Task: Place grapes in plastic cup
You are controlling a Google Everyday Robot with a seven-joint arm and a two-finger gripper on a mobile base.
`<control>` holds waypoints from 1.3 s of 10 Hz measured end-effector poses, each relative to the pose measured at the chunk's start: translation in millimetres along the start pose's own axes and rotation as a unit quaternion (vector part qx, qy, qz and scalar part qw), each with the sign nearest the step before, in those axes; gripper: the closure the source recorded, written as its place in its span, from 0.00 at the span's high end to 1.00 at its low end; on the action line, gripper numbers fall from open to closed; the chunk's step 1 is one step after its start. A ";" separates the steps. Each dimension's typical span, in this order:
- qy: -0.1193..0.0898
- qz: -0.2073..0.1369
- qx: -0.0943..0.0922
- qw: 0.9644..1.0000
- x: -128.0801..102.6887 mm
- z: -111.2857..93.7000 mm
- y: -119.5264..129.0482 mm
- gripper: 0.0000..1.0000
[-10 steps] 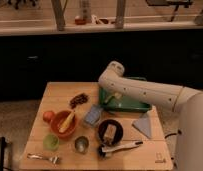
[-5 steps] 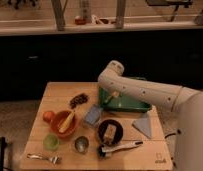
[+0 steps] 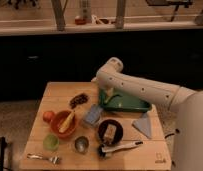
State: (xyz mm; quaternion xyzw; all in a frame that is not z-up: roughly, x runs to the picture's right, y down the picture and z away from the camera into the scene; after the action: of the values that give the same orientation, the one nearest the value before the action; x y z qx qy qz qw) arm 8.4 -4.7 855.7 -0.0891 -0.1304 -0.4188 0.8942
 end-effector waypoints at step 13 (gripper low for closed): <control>-0.124 -0.036 -0.015 0.991 -67.5 53.4 -57.2 0.80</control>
State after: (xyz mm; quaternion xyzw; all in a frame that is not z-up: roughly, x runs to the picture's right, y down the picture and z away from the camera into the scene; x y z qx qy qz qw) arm -85.8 22.4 888.5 -0.1490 -0.2374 -0.4386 0.8538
